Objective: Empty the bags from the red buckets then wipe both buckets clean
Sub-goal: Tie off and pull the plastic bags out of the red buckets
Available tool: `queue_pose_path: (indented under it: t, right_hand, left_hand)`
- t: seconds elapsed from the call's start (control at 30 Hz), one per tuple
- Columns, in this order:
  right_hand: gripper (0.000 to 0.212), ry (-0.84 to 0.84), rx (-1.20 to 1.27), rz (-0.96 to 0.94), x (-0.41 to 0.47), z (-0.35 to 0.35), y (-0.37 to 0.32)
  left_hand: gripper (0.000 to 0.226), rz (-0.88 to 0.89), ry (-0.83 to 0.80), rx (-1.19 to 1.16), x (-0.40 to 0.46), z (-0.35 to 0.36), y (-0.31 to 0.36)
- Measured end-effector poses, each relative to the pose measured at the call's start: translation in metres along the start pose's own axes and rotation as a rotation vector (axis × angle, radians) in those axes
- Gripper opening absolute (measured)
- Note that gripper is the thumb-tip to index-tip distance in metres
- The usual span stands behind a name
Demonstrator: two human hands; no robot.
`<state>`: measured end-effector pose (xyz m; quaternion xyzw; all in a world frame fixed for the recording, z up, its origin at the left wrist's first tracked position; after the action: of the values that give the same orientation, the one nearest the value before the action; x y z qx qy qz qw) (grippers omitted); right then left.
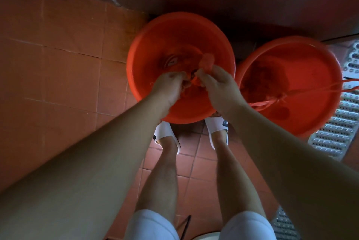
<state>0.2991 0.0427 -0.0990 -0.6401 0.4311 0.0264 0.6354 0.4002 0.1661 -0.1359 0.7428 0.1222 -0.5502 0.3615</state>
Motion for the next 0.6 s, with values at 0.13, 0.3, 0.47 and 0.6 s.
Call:
queue_pose_path:
  t: [0.13,0.3,0.47,0.6]
  right_hand:
    - [0.012,-0.247,-0.428,-0.276,-0.016,0.024,-0.005]
    - [0.047,-0.311,-0.654,-0.377,-0.037,0.019,0.005]
    - [0.043,0.204,-0.840,-0.115,-0.044,-0.060,0.044]
    - [0.042,0.179,-1.107,0.117,-0.050,-0.102,0.088]
  left_hand:
    - [0.035,-0.262,-0.005,-0.185,-0.006,0.015,-0.001]
    - [0.032,-0.183,0.052,-0.083,-0.004,0.029,0.004]
    - [0.023,0.010,0.223,0.204,-0.009,0.032,0.006]
    - [0.026,0.167,0.223,0.443,-0.014,0.047,0.007]
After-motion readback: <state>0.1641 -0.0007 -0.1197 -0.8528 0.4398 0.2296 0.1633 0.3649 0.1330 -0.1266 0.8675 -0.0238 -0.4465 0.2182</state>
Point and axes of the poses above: each hand's wrist, its own x-axis towards the middle knuckle, its own z-axis out of the palm, y = z × x, the point moved 5 cm from there along x, towards the middle knuckle, and after that the axes turned 7 degrees about -z, right-handed, at the moved point
